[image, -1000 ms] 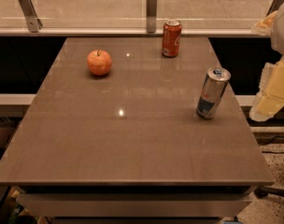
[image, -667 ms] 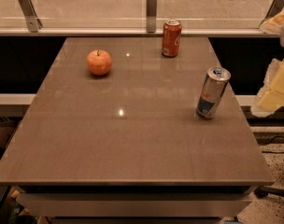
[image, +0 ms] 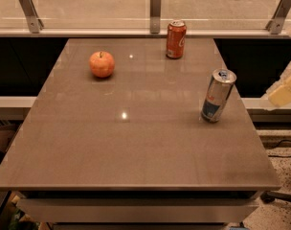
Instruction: Move redbull can near apple
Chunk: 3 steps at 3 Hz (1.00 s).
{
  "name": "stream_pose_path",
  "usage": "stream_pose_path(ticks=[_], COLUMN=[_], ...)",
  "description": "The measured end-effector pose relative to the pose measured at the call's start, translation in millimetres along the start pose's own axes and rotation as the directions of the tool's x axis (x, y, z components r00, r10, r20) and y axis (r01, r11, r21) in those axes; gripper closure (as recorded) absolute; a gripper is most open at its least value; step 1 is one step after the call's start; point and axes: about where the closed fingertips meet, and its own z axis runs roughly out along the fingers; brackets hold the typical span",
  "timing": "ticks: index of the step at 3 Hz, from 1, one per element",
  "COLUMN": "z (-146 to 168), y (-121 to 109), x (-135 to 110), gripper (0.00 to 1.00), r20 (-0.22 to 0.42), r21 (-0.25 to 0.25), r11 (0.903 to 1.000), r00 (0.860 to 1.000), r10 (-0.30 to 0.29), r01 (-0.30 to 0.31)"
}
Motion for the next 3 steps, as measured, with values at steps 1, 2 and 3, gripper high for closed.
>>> stream_pose_path(ticks=[1, 2, 3], z=[12.4, 29.7, 51.1], y=[-7.4, -11.5, -14.6], x=[9.2, 18.5, 24.7], gripper=[0.0, 0.0, 0.0], r20=[0.09, 0.159, 0.241], r21=[-0.006, -0.02, -0.044], r11=[0.9982, 0.9919, 0.9819], r00=[0.994, 0.979, 0.952], r10=[0.06, 0.127, 0.189], r01=[-0.059, -0.126, -0.184])
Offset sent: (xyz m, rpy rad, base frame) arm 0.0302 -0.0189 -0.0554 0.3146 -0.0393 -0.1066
